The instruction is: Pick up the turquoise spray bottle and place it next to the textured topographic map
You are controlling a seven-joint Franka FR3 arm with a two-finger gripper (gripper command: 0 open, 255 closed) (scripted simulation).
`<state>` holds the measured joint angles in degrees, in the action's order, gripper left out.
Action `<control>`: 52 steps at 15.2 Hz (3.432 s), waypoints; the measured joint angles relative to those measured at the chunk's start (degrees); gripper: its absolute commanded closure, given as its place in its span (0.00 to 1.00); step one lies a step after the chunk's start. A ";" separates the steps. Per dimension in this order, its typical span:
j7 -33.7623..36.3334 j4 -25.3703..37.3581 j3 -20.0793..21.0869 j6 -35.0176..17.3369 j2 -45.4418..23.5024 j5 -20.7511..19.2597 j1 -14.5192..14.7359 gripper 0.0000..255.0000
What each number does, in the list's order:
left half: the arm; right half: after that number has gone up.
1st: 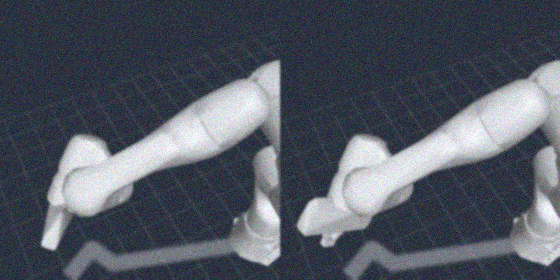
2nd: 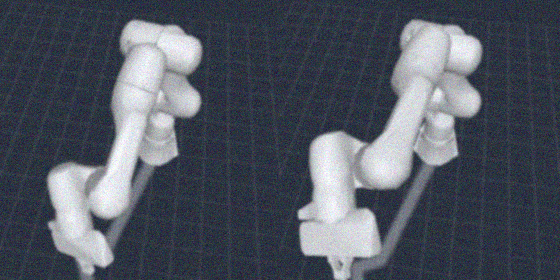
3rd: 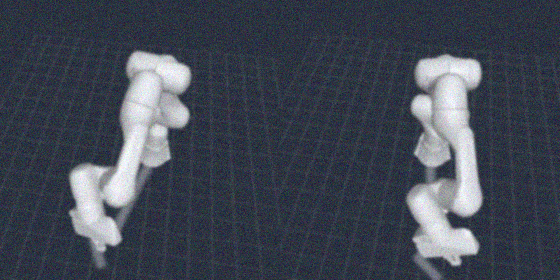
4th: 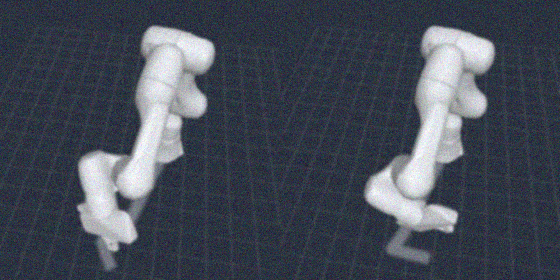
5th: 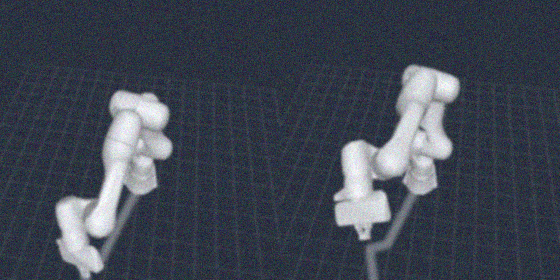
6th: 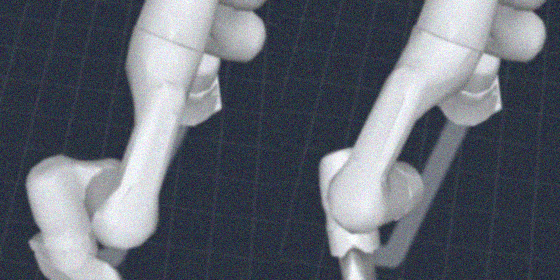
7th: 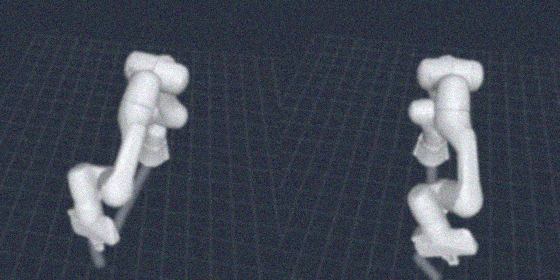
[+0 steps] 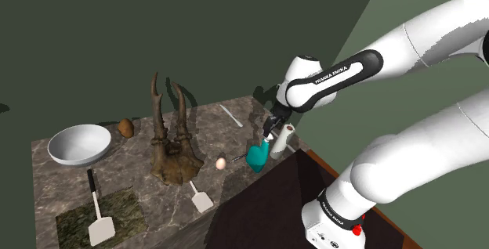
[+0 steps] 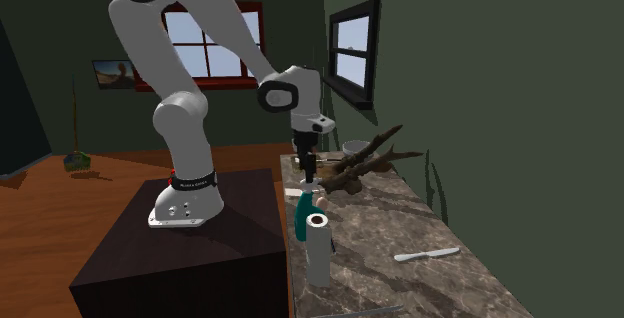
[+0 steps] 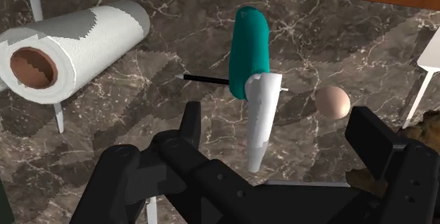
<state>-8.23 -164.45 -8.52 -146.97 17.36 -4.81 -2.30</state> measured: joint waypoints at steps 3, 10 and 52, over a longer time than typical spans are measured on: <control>-0.37 -0.55 -0.39 -4.28 -3.68 0.36 0.19 0.00; -1.21 -0.75 -0.87 -9.72 -8.88 1.23 0.60 0.00; 0.28 6.08 1.08 19.79 13.87 -0.07 -0.51 1.00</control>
<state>-7.95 -158.37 -7.44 -127.18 31.23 -4.87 -2.81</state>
